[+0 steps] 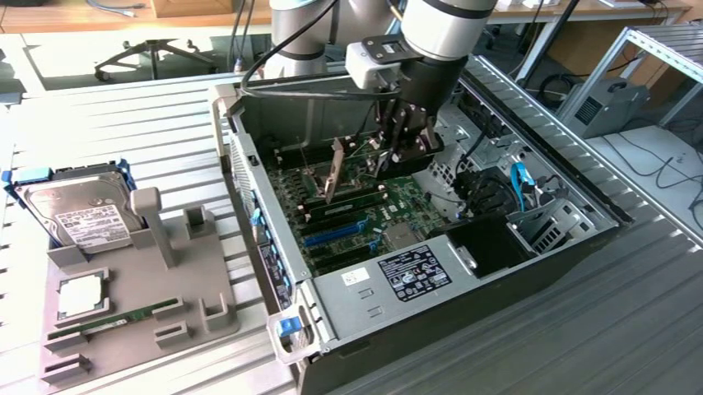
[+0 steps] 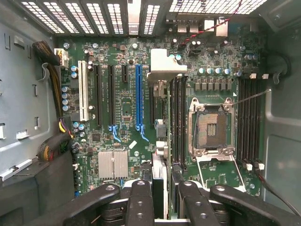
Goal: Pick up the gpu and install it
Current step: 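Insert the gpu into the slot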
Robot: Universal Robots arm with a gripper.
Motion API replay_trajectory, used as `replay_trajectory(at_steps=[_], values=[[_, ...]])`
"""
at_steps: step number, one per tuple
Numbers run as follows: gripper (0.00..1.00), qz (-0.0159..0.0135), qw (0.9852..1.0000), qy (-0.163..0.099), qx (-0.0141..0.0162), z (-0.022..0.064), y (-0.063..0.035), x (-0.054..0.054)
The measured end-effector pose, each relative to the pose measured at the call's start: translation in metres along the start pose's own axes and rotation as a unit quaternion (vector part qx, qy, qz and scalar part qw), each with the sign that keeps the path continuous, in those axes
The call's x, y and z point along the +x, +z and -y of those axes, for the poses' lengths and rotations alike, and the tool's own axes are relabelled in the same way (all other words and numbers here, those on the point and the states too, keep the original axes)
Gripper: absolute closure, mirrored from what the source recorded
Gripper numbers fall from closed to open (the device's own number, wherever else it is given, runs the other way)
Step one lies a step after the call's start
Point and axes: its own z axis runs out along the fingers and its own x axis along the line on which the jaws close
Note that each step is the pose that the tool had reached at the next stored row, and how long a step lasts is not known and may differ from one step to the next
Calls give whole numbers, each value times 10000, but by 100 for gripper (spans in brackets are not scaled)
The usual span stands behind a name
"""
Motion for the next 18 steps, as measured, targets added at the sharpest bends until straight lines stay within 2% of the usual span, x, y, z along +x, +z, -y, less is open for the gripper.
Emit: replay_trajectory(at_steps=[18], values=[[74,0,10000,0,0,-3,55,5]])
